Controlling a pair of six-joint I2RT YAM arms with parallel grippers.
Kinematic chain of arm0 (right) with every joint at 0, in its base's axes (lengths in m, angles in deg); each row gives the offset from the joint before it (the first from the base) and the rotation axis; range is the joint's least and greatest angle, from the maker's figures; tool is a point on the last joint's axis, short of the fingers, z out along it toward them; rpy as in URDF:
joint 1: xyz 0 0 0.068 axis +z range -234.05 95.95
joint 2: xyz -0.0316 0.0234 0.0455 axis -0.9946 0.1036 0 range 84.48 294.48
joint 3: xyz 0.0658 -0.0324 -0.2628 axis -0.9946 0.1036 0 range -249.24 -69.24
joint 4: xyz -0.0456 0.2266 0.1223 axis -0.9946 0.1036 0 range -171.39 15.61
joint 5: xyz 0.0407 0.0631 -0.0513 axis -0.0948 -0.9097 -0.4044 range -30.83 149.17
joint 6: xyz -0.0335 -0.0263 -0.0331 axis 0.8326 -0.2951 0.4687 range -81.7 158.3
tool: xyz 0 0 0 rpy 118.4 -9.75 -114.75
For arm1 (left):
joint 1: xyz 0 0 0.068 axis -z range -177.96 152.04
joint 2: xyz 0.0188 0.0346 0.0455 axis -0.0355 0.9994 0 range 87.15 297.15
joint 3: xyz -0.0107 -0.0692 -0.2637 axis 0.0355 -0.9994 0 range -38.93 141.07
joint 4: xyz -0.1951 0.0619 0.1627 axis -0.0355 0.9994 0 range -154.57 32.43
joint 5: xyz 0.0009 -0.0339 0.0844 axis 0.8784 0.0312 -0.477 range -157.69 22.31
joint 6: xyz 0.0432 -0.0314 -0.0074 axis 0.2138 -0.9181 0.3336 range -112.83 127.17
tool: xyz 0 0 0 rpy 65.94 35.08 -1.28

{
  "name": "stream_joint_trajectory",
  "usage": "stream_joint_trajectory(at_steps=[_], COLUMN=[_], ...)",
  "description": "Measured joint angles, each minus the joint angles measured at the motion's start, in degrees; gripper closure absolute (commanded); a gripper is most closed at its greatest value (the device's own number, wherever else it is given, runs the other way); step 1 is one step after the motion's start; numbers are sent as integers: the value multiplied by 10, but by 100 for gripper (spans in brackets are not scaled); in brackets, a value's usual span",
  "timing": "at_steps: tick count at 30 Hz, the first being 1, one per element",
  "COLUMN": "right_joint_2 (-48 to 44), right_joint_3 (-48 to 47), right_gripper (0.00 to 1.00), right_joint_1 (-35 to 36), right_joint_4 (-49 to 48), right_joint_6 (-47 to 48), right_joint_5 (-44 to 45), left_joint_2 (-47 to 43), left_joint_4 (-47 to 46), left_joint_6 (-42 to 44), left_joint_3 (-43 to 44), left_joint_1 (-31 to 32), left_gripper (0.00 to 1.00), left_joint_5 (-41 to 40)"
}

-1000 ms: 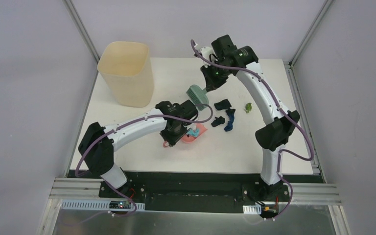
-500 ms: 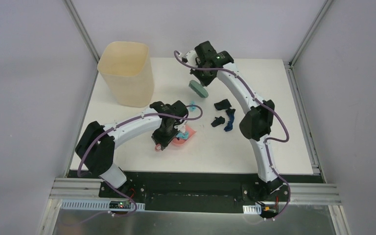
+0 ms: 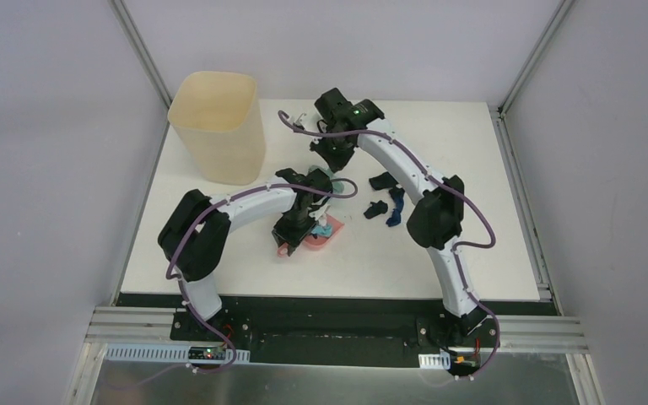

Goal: Sweep away the paper scraps from the table

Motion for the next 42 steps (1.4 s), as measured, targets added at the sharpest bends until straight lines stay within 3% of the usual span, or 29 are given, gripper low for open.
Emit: stream_joint_trajectory(at_steps=[9, 18, 24, 31, 42], right_joint_2=[-102, -259, -370, -424, -527], right_joint_3=[83, 179, 283, 426, 515], right_gripper=[100, 100, 100, 100, 100], right_joint_1=[-36, -124, -195, -320, -370], right_joint_4=[81, 92, 31, -42, -104], right_joint_6=[-73, -113, -120, -149, -172], right_joint_5=[-183, -214, -150, -195, -266], left_joint_2=[10, -9, -49, -73, -91], left_joint_4=[-10, -50, -81, -97, -76], left_joint_6=[16, 29, 32, 44, 45], left_joint_3=[3, -21, -39, -46, -23], left_joint_1=[-2, -3, -3, -3, -2], left_gripper=[100, 100, 100, 100, 100], left_joint_5=[22, 28, 43, 56, 47])
